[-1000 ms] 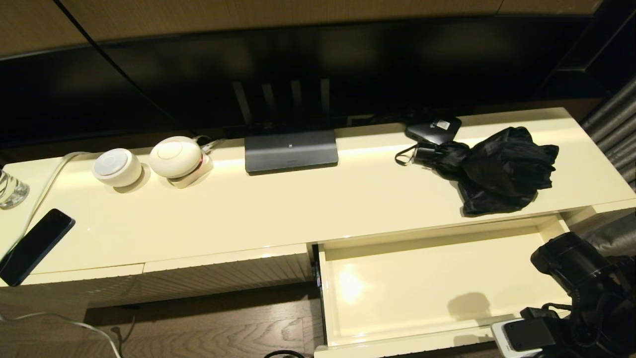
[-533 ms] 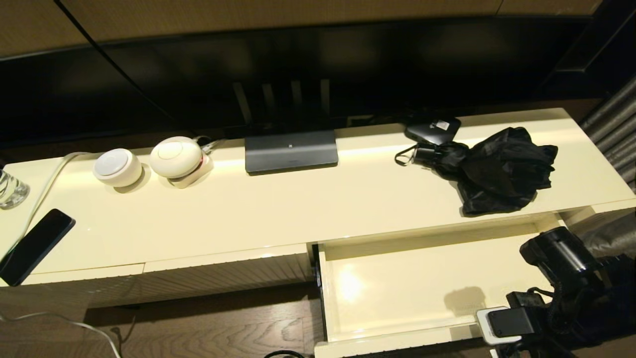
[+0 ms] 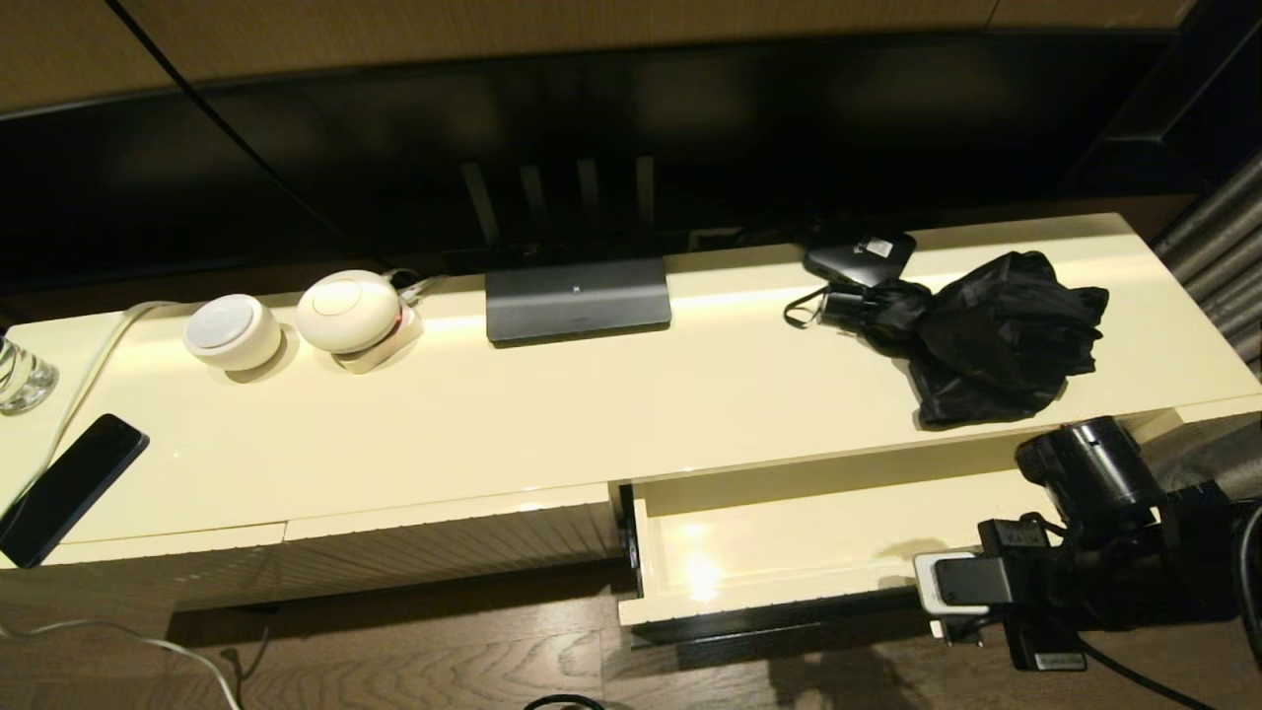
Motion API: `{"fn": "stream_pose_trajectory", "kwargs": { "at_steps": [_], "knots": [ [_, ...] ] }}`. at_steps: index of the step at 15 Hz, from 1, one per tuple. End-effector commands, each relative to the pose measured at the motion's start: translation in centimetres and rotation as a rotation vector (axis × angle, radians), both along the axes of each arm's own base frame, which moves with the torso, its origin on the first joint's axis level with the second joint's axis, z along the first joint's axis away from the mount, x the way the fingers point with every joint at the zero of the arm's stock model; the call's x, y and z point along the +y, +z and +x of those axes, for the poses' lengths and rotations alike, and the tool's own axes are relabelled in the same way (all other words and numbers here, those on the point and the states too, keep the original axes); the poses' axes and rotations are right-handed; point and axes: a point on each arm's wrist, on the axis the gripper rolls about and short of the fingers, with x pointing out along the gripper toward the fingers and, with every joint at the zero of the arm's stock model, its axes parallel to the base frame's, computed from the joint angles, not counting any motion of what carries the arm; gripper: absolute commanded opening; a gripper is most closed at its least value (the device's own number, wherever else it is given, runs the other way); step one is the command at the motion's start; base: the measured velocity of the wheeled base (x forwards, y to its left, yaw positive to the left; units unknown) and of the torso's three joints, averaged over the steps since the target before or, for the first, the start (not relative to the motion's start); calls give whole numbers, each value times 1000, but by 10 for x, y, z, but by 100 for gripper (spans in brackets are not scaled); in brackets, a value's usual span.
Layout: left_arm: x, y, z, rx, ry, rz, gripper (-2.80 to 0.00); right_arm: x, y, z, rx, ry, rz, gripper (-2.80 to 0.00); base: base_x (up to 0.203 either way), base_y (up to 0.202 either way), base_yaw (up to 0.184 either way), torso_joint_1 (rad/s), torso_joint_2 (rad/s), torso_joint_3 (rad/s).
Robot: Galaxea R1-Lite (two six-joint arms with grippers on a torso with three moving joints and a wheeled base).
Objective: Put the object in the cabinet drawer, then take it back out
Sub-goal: Close the drawer
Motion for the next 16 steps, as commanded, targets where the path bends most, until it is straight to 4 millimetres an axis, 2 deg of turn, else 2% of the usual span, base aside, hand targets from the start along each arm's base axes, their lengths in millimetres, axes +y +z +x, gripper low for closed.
{"fn": "stream_pose_trajectory", "kwargs": {
  "at_steps": [1,11,16],
  "knots": [
    [0,-1,0,4,0,0,-280,1,0,10,-48,10,1,-280,0,0,0,0,0,0],
    [0,-1,0,4,0,0,-280,-6,15,51,-215,1,-5,-280,0,0,0,0,0,0],
    [0,-1,0,4,0,0,-280,-2,21,73,-266,7,-5,-280,0,0,0,0,0,0]
  ]
}}
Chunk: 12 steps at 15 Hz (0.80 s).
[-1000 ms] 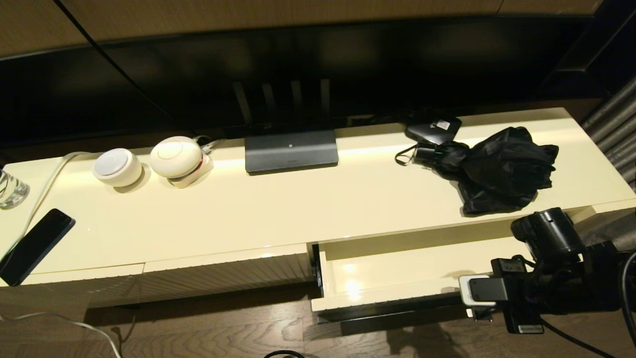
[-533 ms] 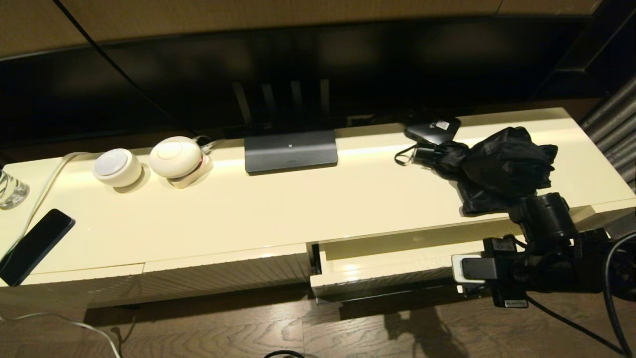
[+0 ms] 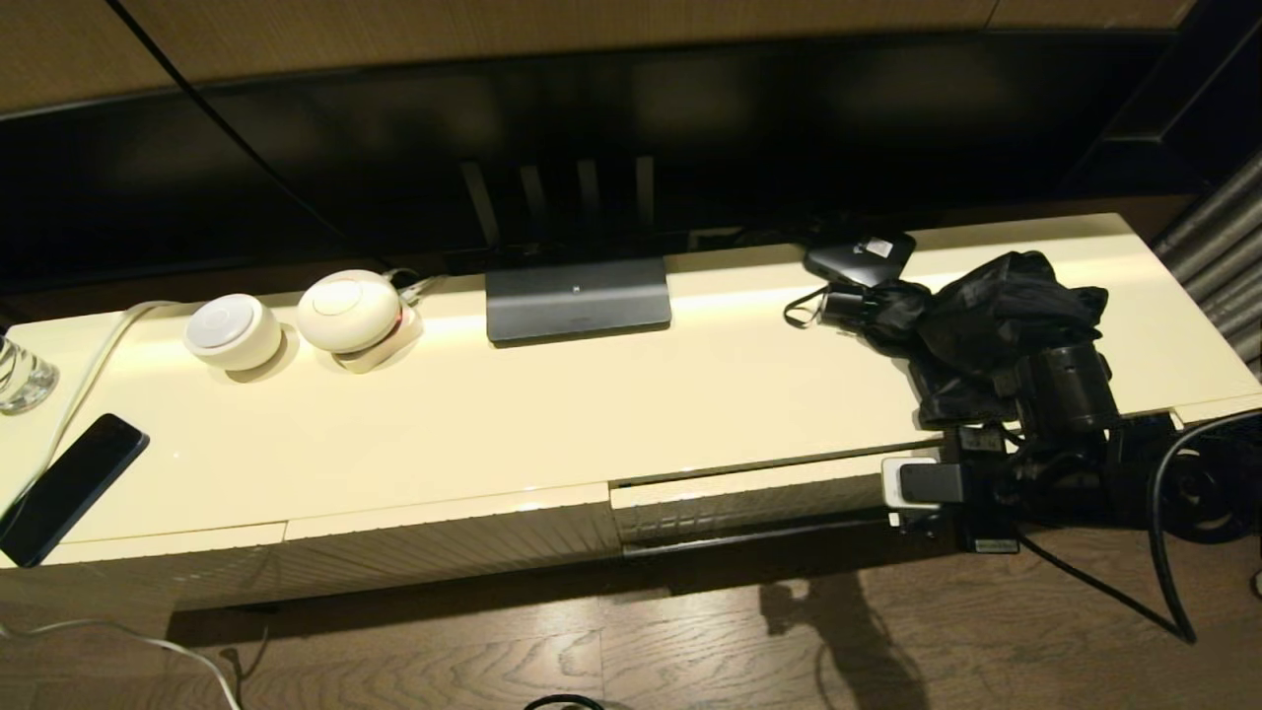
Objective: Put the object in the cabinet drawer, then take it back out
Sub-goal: Close the drawer
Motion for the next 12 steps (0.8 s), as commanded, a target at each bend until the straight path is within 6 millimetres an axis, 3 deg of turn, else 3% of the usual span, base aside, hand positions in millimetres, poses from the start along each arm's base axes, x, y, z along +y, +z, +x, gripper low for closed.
{"fn": "stream_pose_trajectory", "kwargs": {
  "at_steps": [1,6,9,12],
  "knots": [
    [0,-1,0,5,1,0,-280,2,-1,11,-24,12,-9,-280,0,0,0,0,0,0],
    [0,-1,0,5,1,0,-280,-1,7,16,-77,2,-1,-280,0,0,0,0,0,0],
    [0,-1,0,4,1,0,-280,-4,16,-5,-60,6,4,-280,0,0,0,0,0,0],
    [0,-1,0,4,1,0,-280,-11,34,-45,-24,8,2,-280,0,0,0,0,0,0]
  ]
}}
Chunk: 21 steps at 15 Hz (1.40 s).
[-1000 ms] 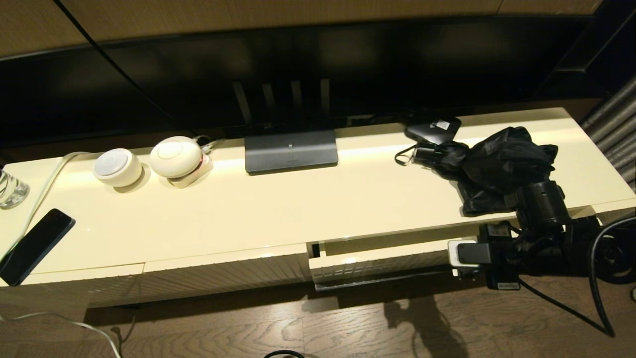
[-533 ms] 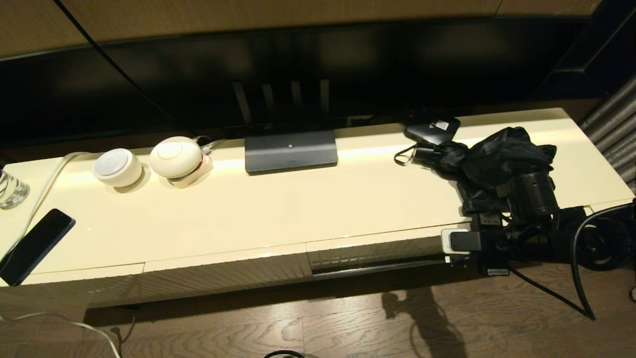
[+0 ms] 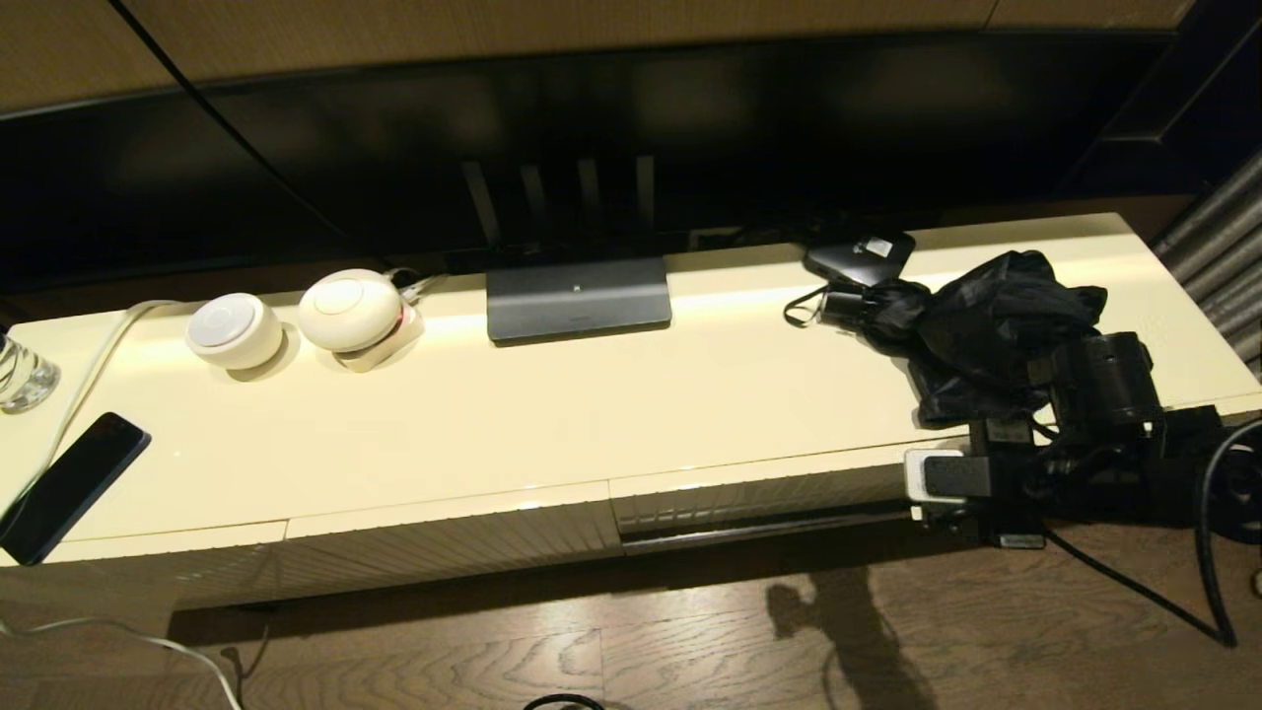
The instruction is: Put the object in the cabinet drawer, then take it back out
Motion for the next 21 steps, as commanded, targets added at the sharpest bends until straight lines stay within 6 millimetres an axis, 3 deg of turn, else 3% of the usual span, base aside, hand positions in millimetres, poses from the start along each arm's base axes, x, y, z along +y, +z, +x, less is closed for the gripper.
{"fn": "stream_pose_trajectory", "kwargs": {
  "at_steps": [1,3,7,10,13,17,19,21],
  "knots": [
    [0,-1,0,4,1,0,-280,-6,26,-44,-1,13,0,-280,0,0,0,0,0,0],
    [0,-1,0,4,1,0,-280,-11,31,-78,43,17,0,-280,0,0,0,0,0,0],
    [0,-1,0,4,1,0,-280,-27,48,-174,-3,-33,91,-280,0,0,0,0,0,0],
    [0,-1,0,4,1,0,-280,-38,59,-243,-118,-232,372,-280,0,0,0,0,0,0],
    [0,-1,0,4,1,0,-280,-44,55,-300,-231,-509,743,-280,0,0,0,0,0,0],
    [0,-1,0,4,1,0,-280,-42,30,-339,-300,-763,1117,-280,0,0,0,0,0,0],
    [0,-1,0,5,1,0,-280,-44,19,-336,-304,-888,1190,-280,0,0,0,0,0,0],
    [0,-1,0,4,1,0,-280,-45,-7,-327,-264,-947,1214,-280,0,0,0,0,0,0]
  ]
}}
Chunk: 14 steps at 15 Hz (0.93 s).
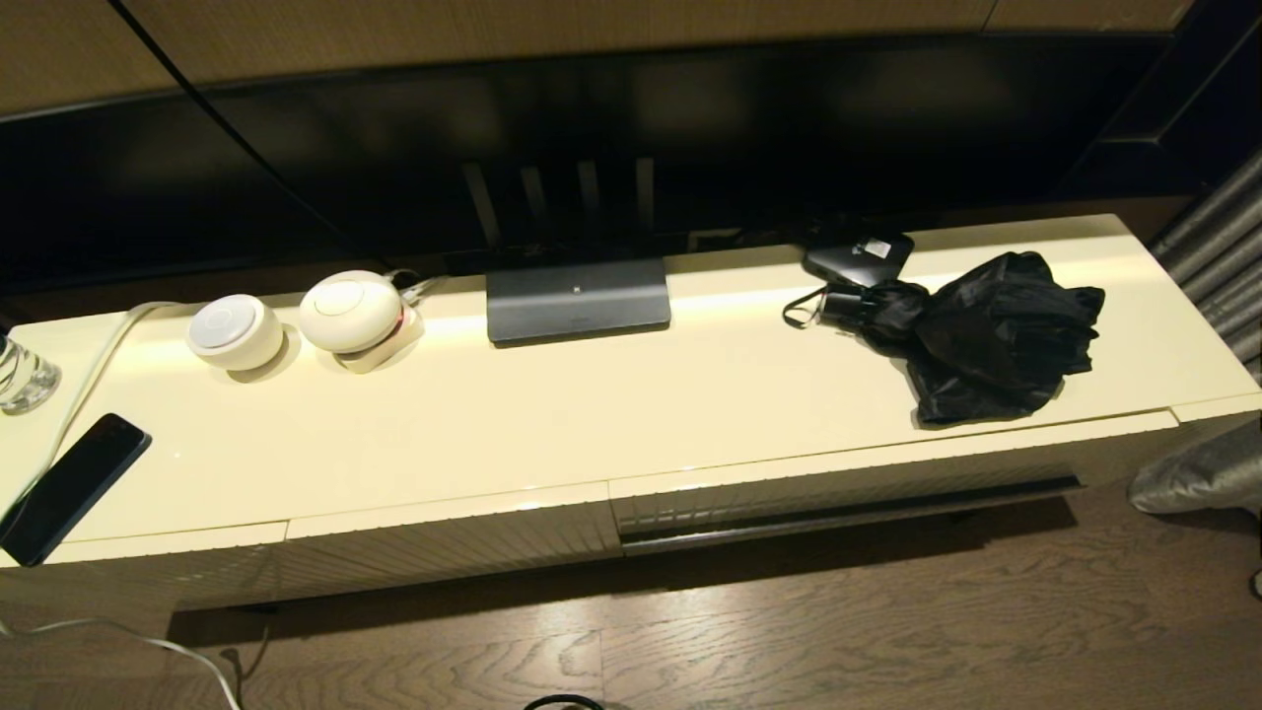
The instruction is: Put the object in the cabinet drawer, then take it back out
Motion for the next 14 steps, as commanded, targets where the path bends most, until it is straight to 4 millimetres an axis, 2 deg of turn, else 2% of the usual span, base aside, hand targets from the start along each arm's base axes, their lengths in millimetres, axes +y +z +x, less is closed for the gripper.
{"fn": "stream_pose_trajectory", "kwargs": {
  "at_steps": [1,7,10,12,14],
  "knots": [
    [0,-1,0,3,1,0,-280,-1,-29,0,4,5,36,-280,0,0,0,0,0,0],
    [0,-1,0,3,1,0,-280,2,-64,-16,-153,228,46,-280,0,0,0,0,0,0],
    [0,-1,0,3,1,0,-280,2,-68,-6,-239,239,46,-280,0,0,0,0,0,0],
    [0,-1,0,3,1,0,-280,1,-71,4,-360,196,13,-280,0,0,0,0,0,0],
    [0,-1,0,3,1,0,-280,0,-75,7,-408,160,-41,-280,0,0,0,0,0,0]
  ]
}}
